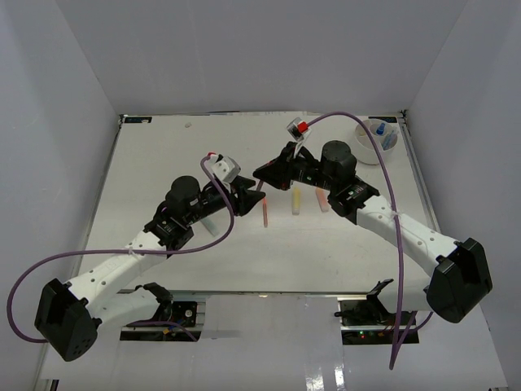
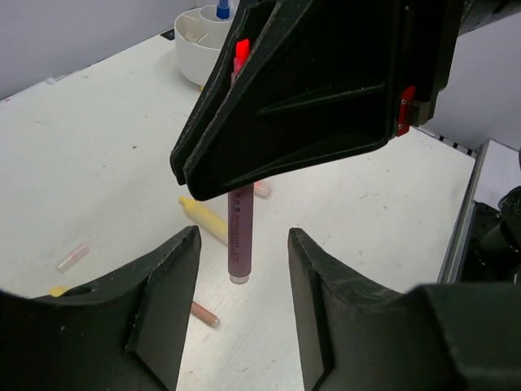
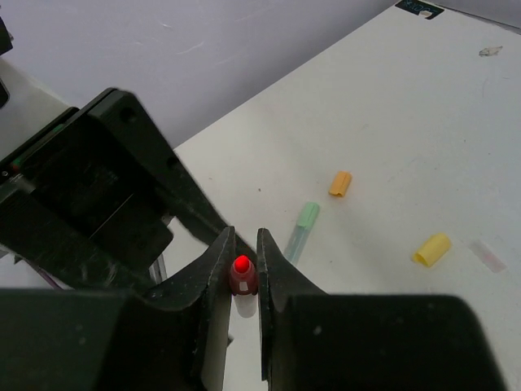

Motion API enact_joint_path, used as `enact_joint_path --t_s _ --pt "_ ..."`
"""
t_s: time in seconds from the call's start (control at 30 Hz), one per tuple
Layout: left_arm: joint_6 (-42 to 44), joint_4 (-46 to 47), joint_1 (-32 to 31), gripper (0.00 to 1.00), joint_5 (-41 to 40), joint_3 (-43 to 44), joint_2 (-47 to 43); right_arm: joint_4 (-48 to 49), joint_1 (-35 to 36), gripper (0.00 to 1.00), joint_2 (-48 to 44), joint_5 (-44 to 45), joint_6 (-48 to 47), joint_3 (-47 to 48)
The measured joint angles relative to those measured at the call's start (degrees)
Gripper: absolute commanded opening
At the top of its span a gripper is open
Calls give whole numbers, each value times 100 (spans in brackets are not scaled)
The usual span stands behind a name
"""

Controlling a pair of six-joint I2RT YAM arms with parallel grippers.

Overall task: Sort the stationery into containers
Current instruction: Pick up the pen from the center of the board.

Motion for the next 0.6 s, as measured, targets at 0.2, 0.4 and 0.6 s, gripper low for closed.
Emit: enact_joint_path --t_s 0.2,0.4,0.6 --pt "31 96 7 73 184 -96 -66 22 -2 8 -15 -94 61 0" --pt "74 188 11 66 540 -105 -66 151 0 8 -105 -293 144 0" --pt "114 199 61 53 1025 -116 -66 271 7 8 -221 -509 225 -2"
